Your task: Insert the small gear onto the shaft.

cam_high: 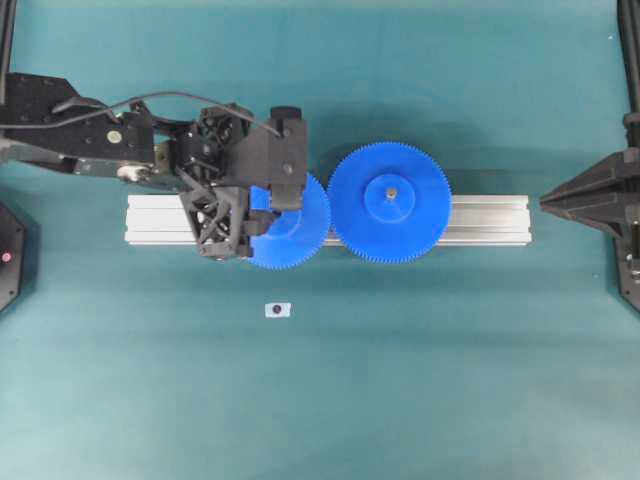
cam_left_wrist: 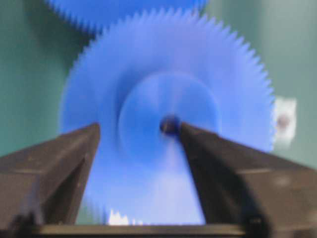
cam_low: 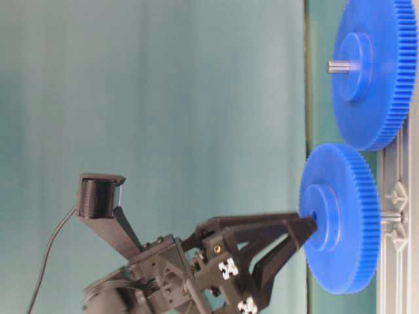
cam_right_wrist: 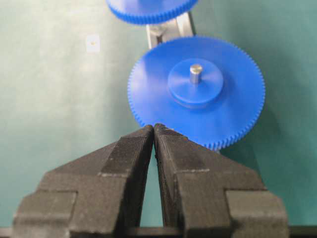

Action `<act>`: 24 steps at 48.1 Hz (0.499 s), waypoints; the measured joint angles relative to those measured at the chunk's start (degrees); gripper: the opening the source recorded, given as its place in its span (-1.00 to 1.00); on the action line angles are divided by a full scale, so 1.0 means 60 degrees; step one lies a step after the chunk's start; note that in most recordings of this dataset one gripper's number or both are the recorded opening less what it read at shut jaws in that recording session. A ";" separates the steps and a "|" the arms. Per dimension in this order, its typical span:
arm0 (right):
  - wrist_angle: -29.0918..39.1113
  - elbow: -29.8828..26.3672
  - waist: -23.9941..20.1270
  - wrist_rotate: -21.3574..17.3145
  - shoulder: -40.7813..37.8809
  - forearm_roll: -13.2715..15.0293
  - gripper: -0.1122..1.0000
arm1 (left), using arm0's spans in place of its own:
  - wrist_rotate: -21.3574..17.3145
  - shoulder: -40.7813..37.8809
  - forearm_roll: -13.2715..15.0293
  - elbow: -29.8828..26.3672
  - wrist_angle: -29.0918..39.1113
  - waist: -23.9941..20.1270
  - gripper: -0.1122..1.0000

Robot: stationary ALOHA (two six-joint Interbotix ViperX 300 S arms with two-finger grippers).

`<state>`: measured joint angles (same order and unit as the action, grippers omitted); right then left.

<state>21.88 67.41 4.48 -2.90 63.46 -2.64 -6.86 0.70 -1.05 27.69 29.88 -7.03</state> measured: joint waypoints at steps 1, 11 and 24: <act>0.0000 0.0000 0.0000 0.0000 -0.0015 0.0015 -0.42 | 0.0000 -0.0073 0.0000 -0.0029 0.0000 0.0000 0.66; 0.0000 0.0044 -0.0015 -0.0366 0.0029 0.0000 -0.42 | -0.0059 -0.0205 0.0000 -0.0161 -0.0088 0.0015 0.63; 0.0000 0.0073 -0.0015 -0.0425 0.0132 0.0015 -0.42 | -0.0088 0.0073 0.0000 -0.0132 0.0220 0.0000 0.62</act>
<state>21.88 67.85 4.39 -5.45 64.25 -2.55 -7.38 1.14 -1.05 26.89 31.20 -7.03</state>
